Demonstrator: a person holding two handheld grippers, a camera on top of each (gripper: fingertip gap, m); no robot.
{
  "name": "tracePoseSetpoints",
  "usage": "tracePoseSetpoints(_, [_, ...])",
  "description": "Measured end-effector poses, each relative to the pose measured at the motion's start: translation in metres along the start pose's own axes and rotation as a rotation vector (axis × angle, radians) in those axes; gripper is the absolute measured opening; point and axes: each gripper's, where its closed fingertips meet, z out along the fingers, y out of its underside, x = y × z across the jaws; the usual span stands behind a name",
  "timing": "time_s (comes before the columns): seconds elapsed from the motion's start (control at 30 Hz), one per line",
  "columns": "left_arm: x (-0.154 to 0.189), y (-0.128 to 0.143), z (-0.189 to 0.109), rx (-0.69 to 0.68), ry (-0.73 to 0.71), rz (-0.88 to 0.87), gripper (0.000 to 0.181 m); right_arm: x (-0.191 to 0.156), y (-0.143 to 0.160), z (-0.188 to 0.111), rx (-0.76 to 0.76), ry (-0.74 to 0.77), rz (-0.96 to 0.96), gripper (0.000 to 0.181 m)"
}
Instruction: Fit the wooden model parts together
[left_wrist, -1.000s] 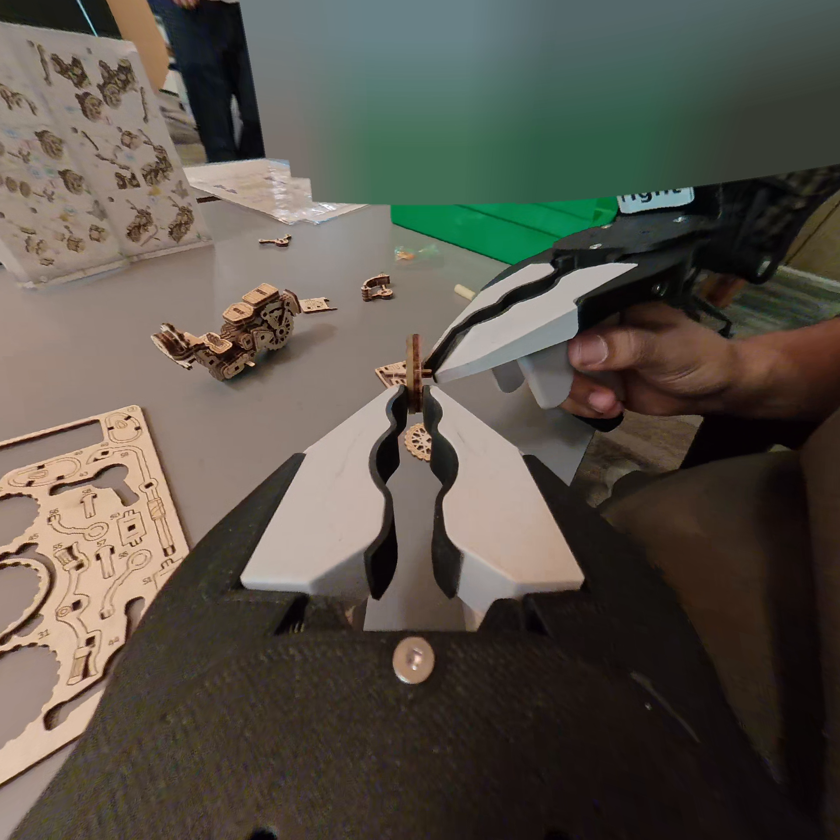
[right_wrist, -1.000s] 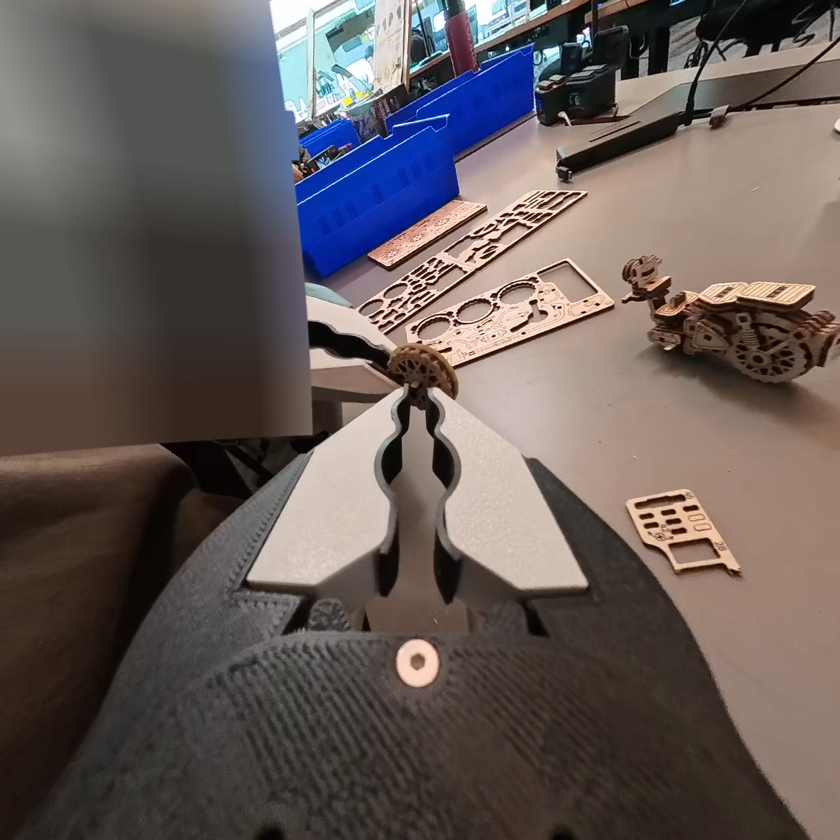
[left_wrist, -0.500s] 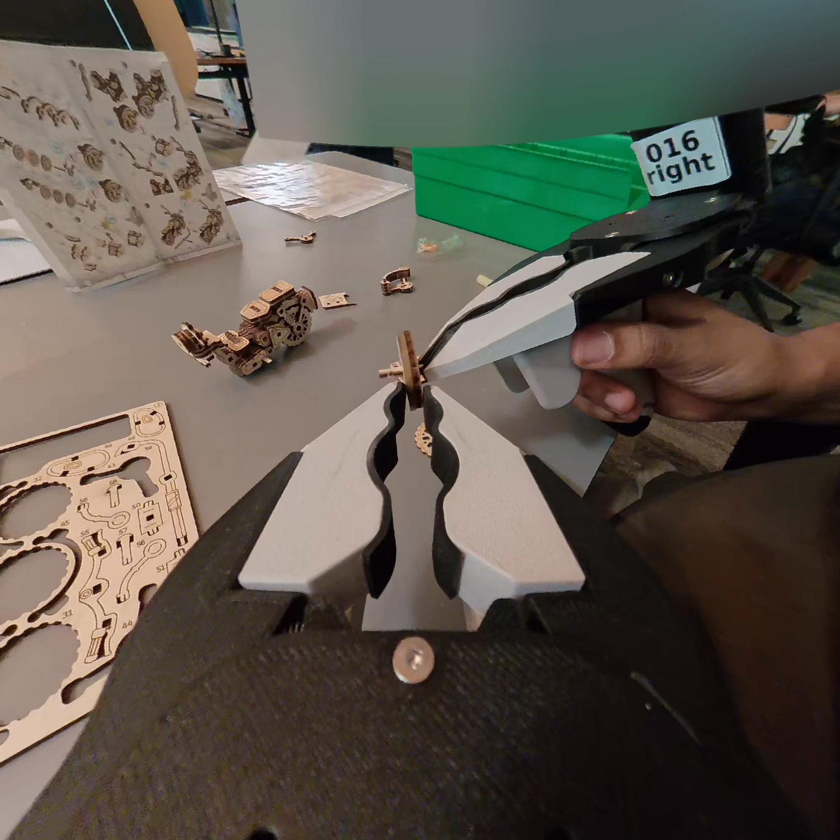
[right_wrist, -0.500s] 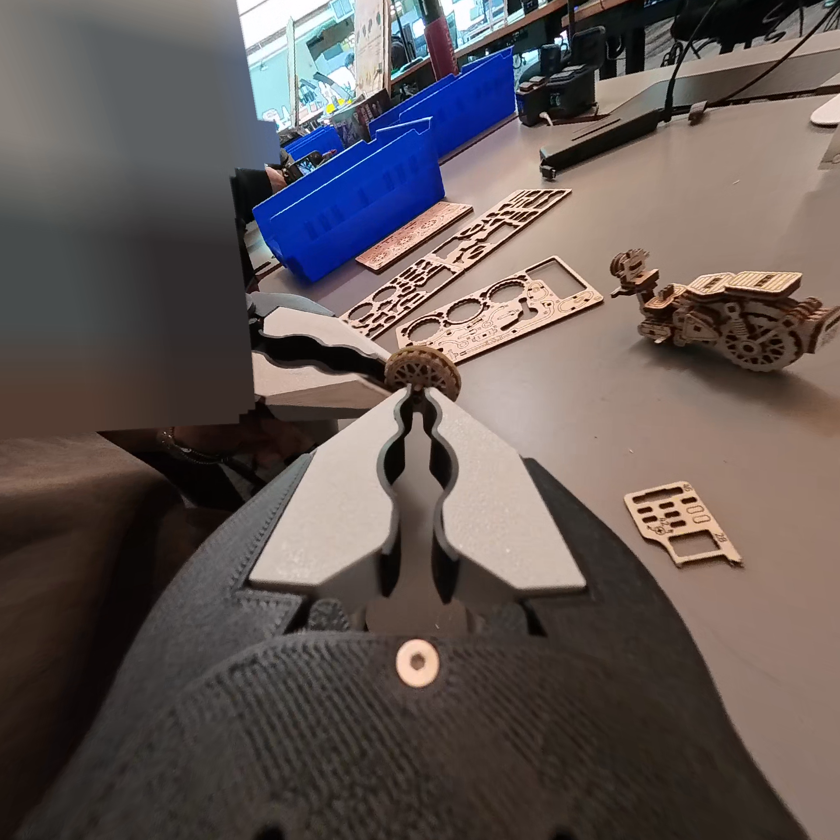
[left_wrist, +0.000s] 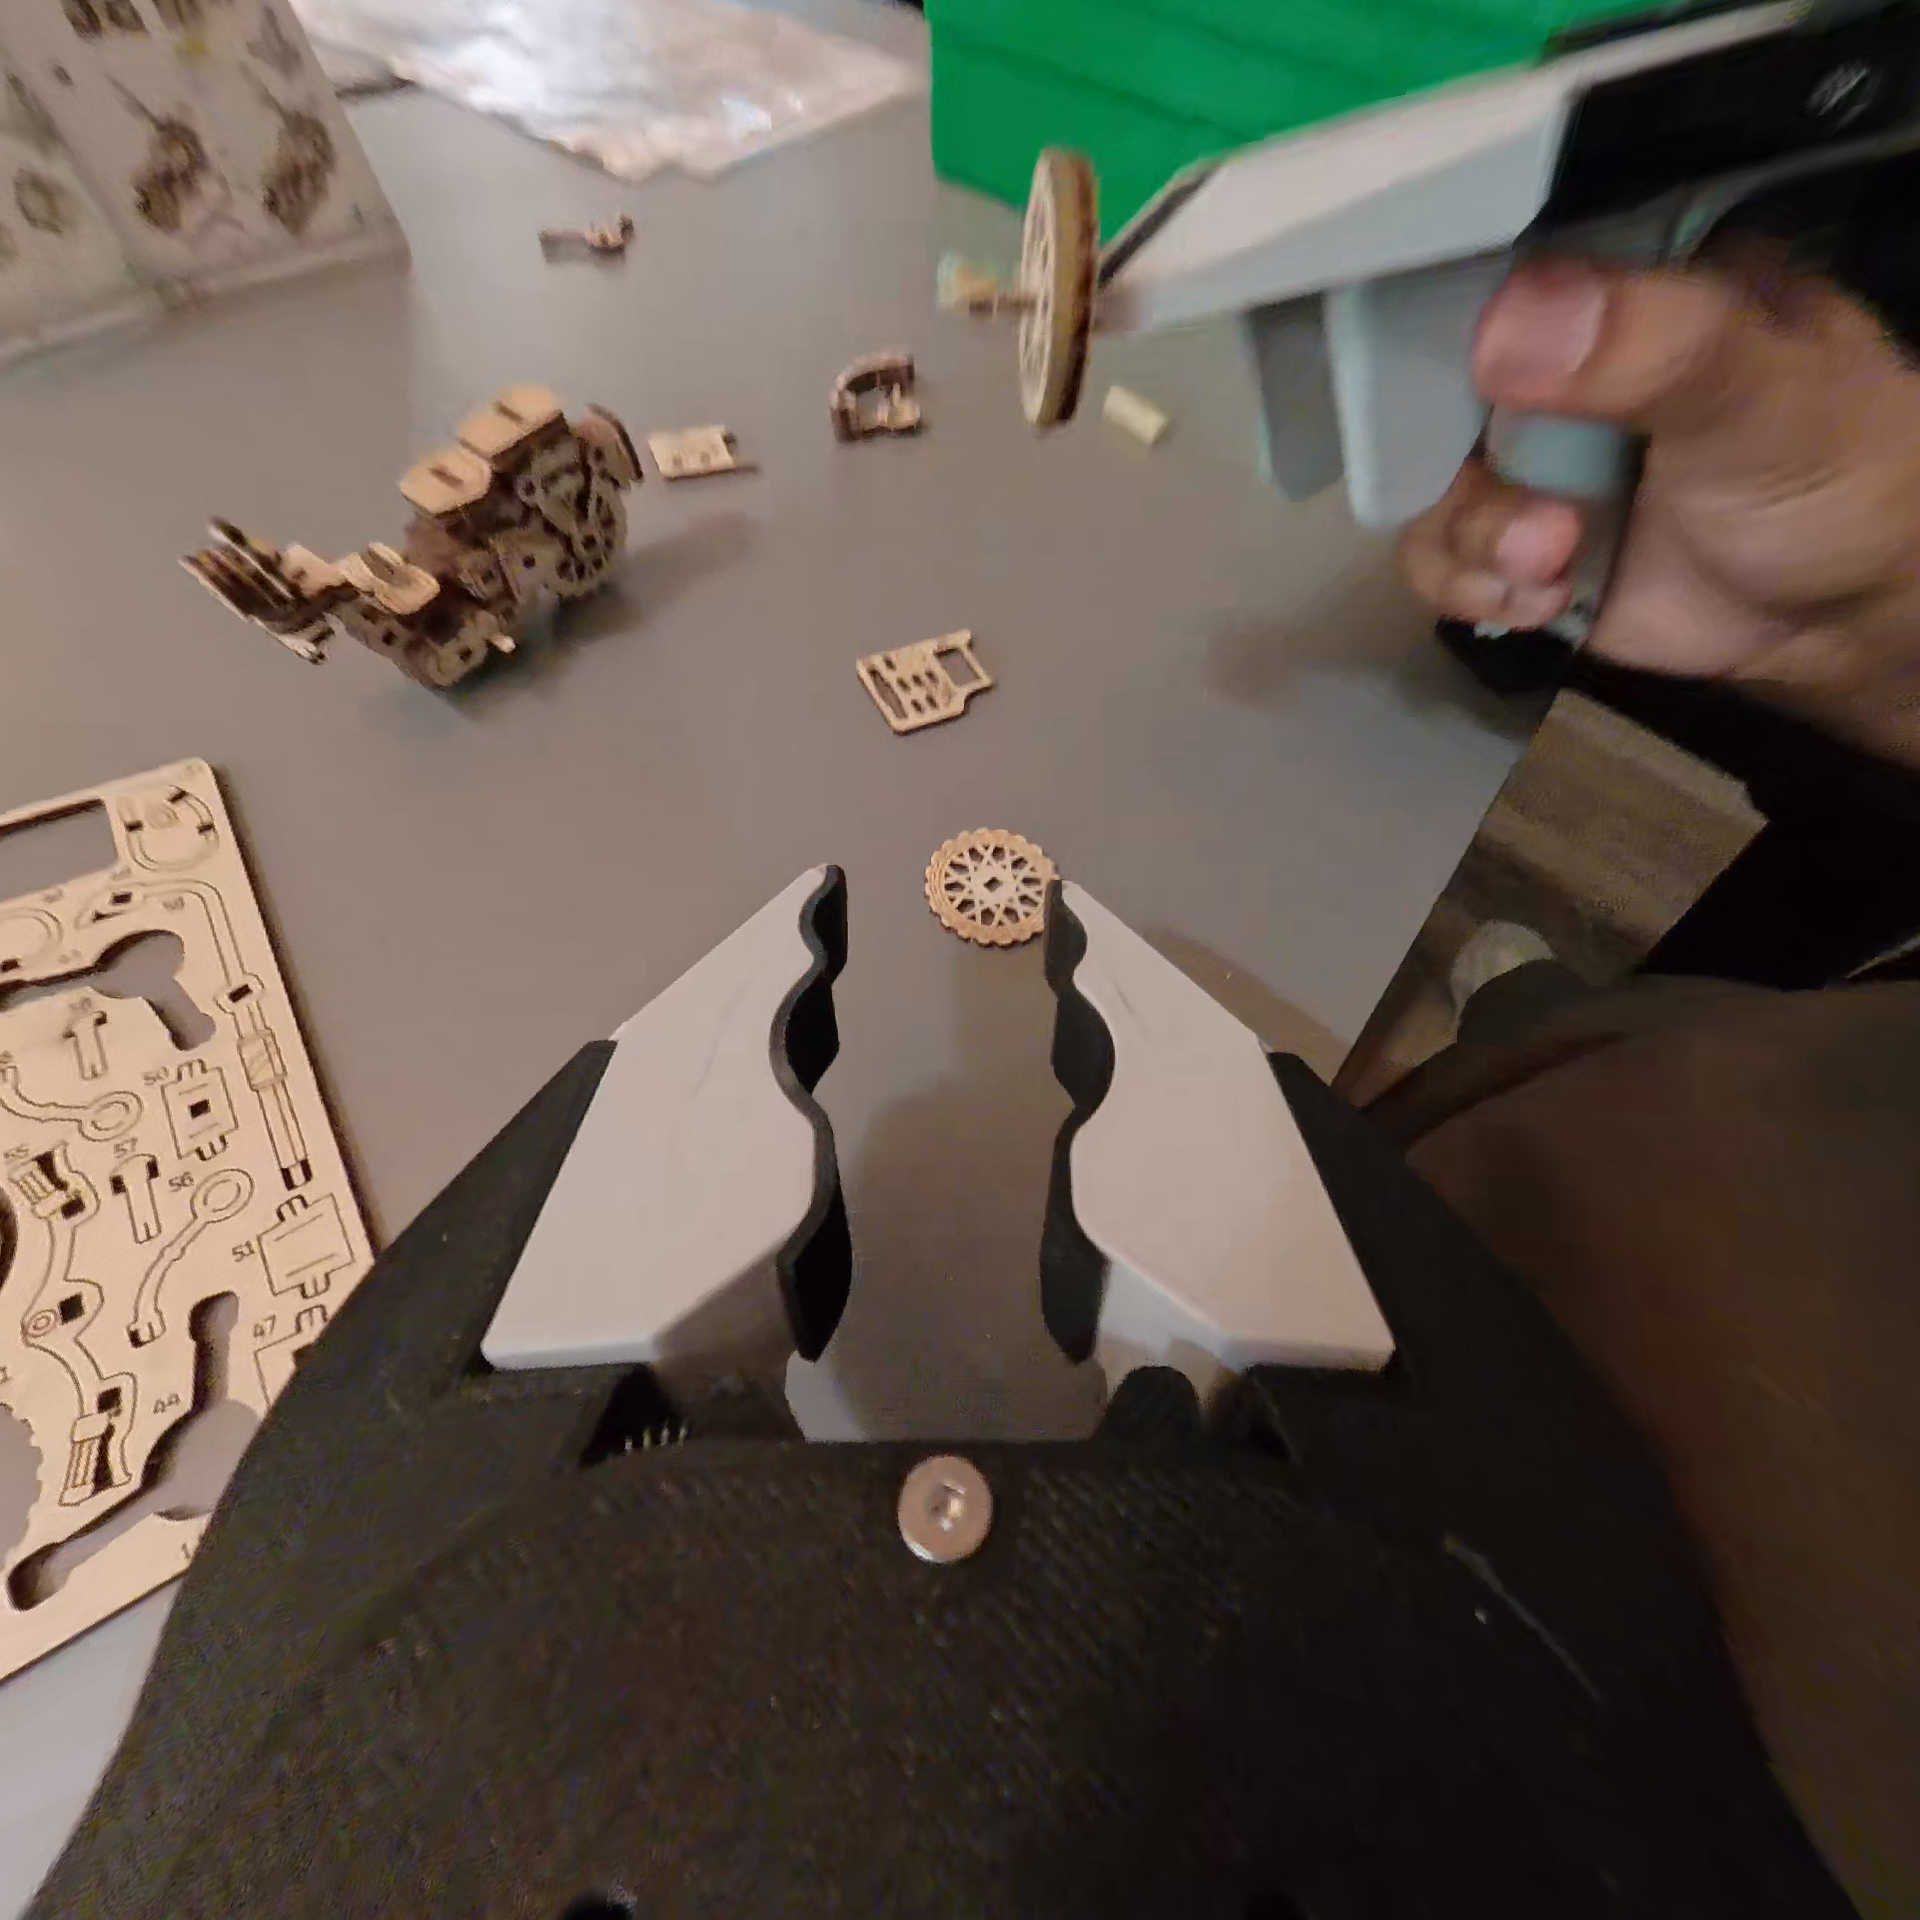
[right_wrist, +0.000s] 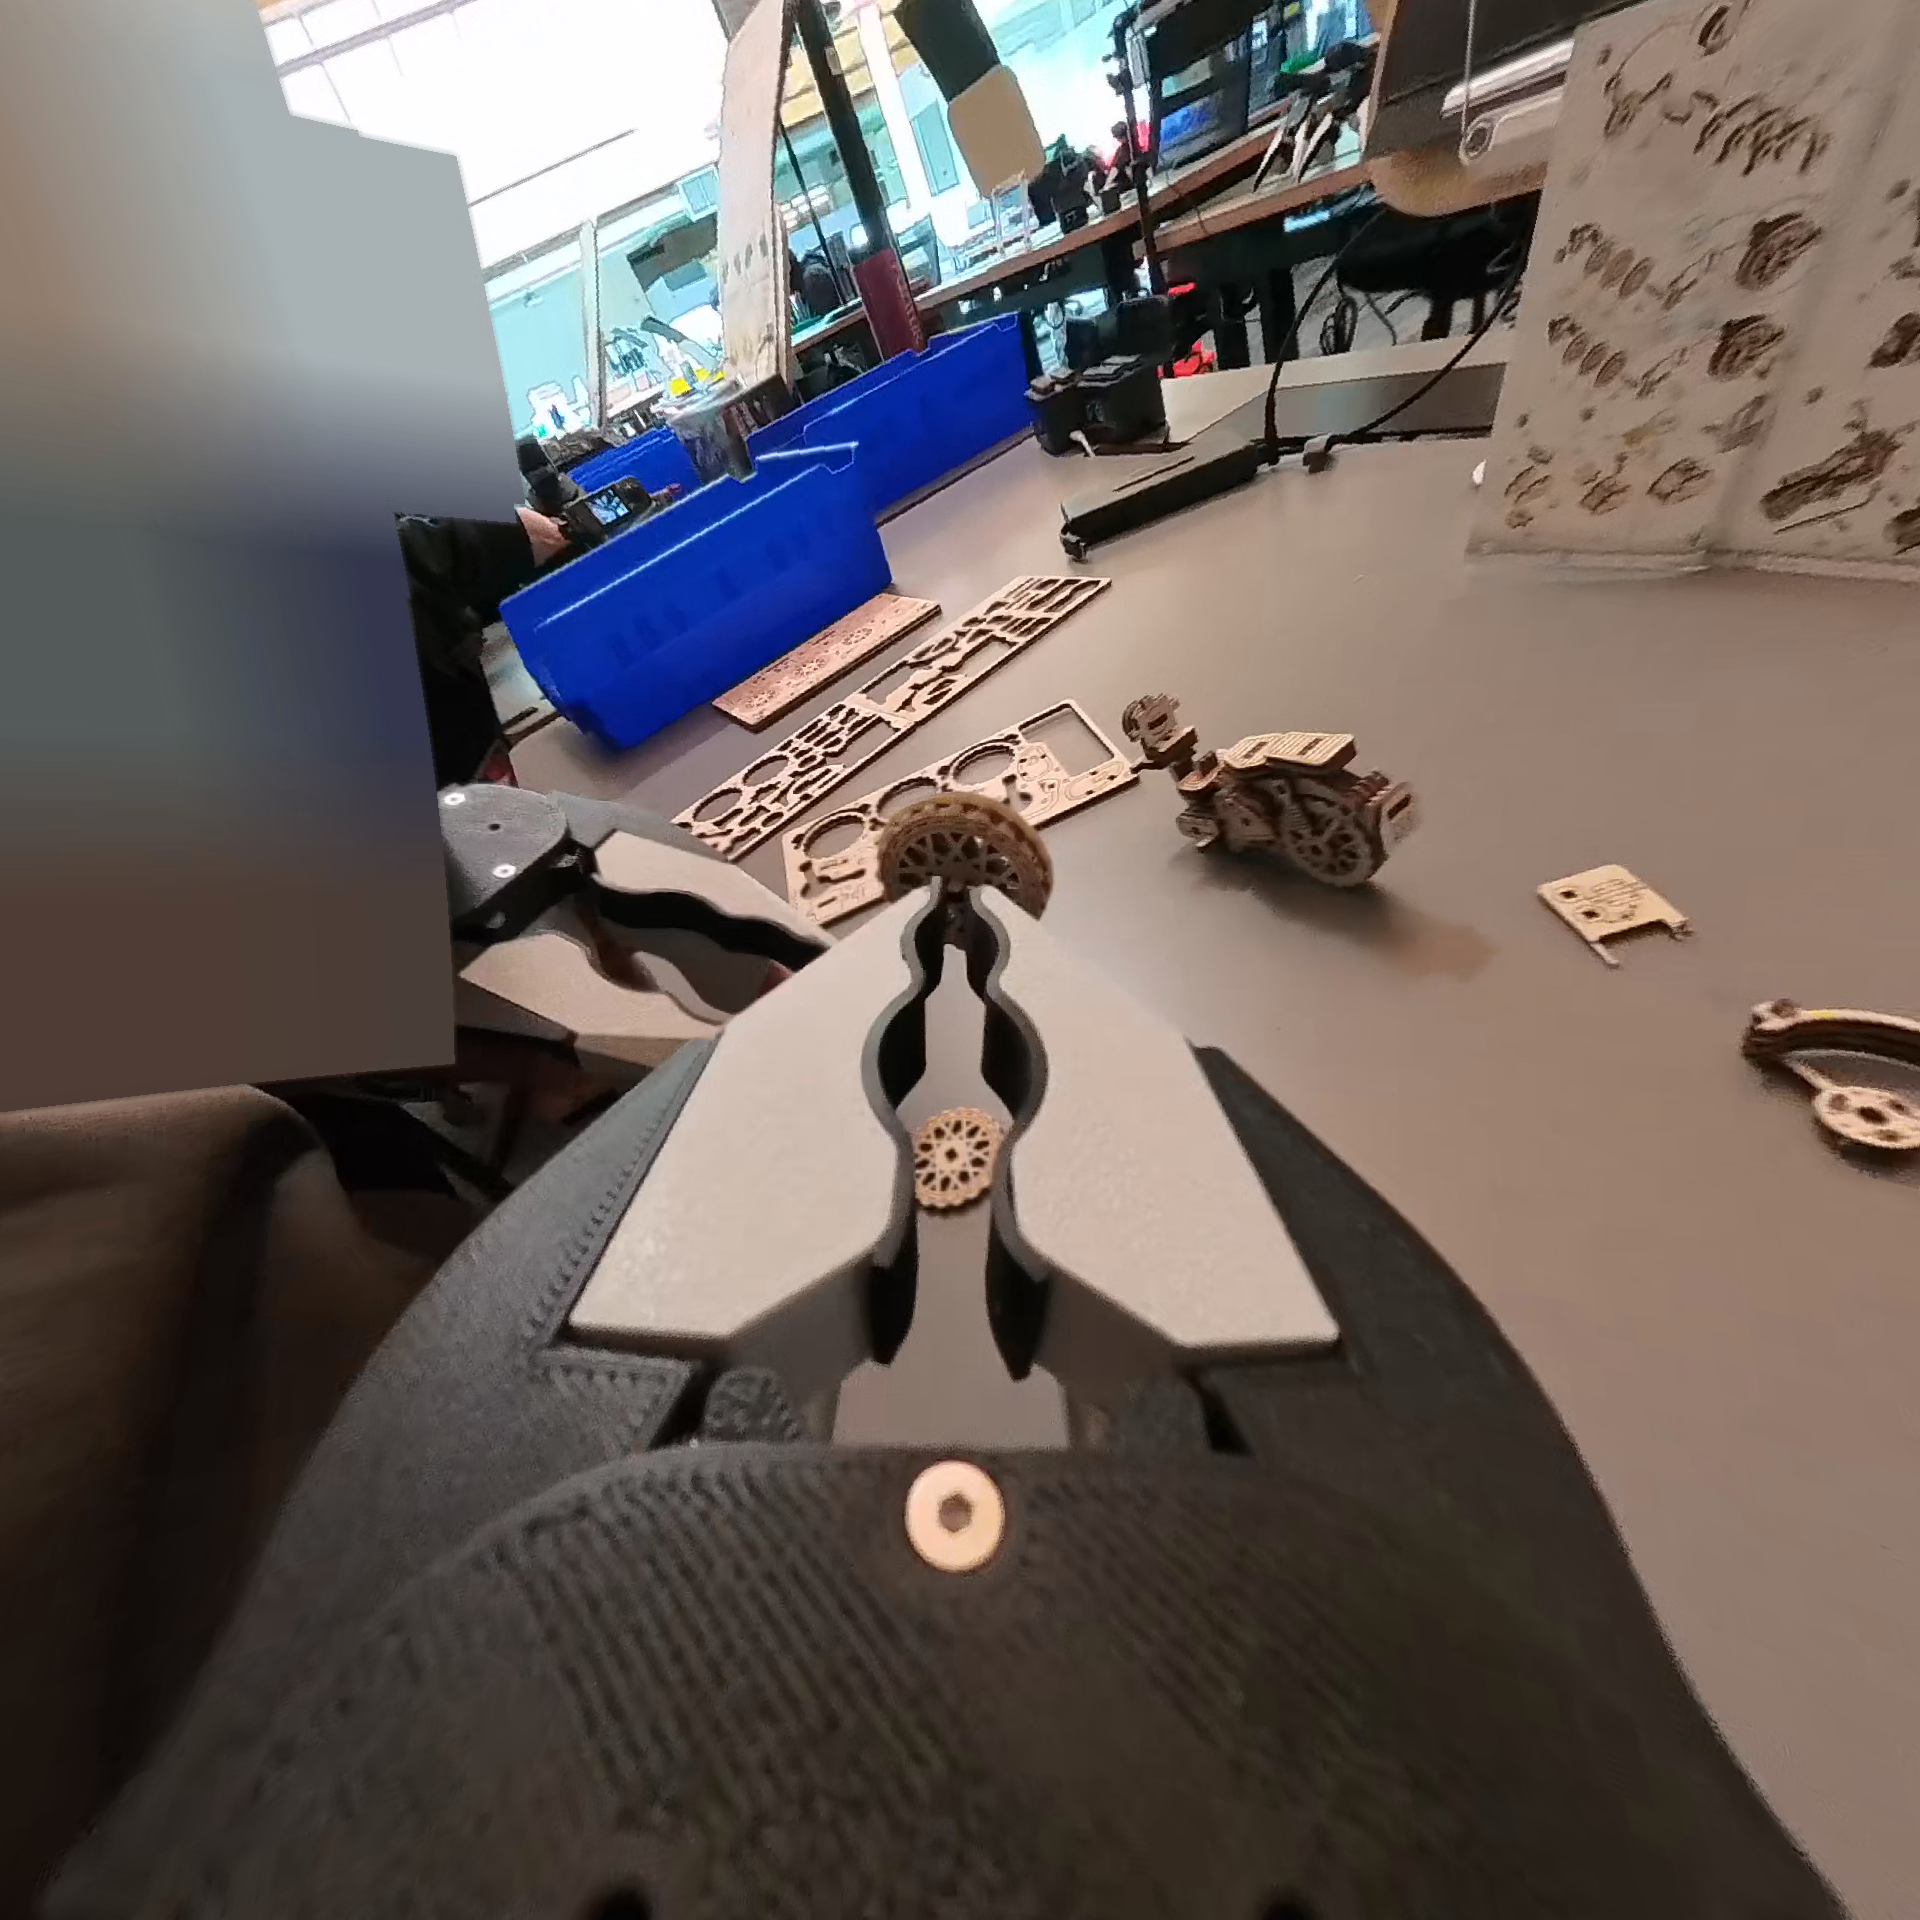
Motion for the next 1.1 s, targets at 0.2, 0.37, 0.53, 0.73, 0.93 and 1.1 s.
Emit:
tracePoseSetpoints(0.2, [0.01,0.024,0.032,-0.233,-0.019,0.007,0.05,-0.004,0.001,-0.005,-0.028,-0.026,-0.032,0.0])
tracePoseSetpoints(0.37, [0.009,0.023,0.042,-0.268,-0.067,0.036,0.045,-0.006,0.001,-0.01,-0.041,-0.065,-0.02,0.0])
tracePoseSetpoints(0.53, [0.007,0.021,0.041,-0.257,-0.063,0.02,0.032,-0.007,0.001,-0.013,-0.062,-0.083,-0.031,0.0])
tracePoseSetpoints(0.73, [0.009,-0.009,0.022,-0.048,0.097,-0.07,0.032,-0.019,0.001,-0.013,-0.061,-0.18,-0.011,0.0])
tracePoseSetpoints(0.93, [0.028,-0.062,-0.035,0.314,0.475,-0.148,0.032,-0.054,0.004,-0.015,-0.067,-0.465,0.142,0.0])
tracePoseSetpoints(1.1, [0.04,-0.075,-0.057,0.413,0.666,-0.254,0.031,-0.074,0.004,-0.015,-0.051,-0.663,0.38,0.0])
